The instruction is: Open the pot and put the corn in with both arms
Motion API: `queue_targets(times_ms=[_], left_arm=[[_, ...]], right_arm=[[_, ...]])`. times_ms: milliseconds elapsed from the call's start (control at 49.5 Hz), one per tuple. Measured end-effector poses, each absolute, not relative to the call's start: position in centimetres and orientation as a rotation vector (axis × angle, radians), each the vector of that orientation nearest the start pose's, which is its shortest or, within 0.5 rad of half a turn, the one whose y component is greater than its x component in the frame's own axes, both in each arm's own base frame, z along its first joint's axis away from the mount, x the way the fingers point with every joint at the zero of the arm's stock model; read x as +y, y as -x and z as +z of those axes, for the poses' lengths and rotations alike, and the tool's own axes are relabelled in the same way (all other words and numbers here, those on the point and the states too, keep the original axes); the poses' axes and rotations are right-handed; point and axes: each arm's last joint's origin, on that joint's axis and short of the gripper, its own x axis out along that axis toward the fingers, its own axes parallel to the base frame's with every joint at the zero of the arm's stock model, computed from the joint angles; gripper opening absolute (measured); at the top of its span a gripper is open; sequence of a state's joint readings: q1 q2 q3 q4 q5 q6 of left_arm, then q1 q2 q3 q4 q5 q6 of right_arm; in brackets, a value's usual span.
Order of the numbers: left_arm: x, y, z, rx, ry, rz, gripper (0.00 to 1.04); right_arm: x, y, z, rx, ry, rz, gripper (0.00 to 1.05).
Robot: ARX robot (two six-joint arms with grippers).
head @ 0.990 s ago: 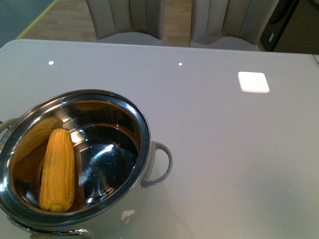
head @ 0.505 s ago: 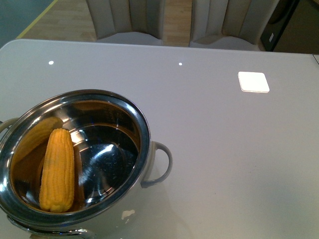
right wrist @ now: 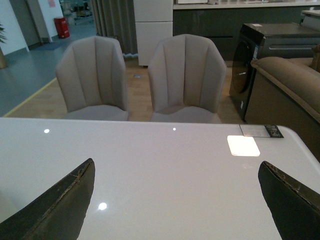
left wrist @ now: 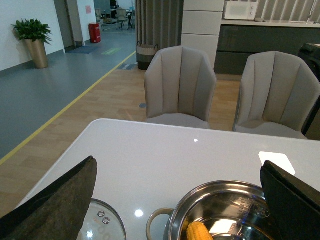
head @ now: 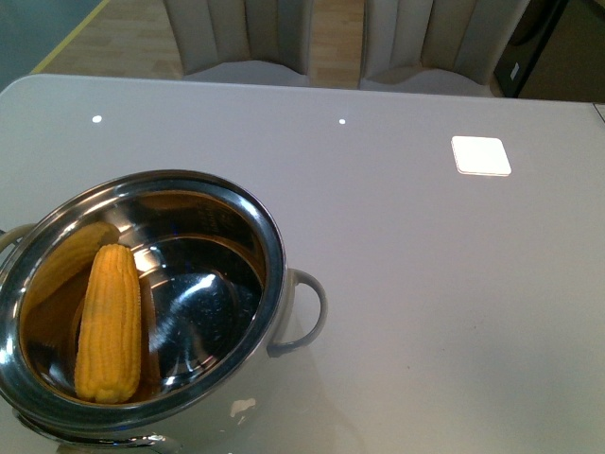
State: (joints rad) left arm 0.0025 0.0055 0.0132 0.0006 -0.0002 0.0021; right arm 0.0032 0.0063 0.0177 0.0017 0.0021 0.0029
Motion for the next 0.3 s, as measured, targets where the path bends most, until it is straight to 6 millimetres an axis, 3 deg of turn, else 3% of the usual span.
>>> queue_targets(times_ms=[303], left_arm=[[0.02, -9.72, 16.76, -0.008, -0.002, 0.003, 0.98]], right_arm=[[0.03, -9.70, 16.92, -0.013, -0.003, 0.001, 0.96]])
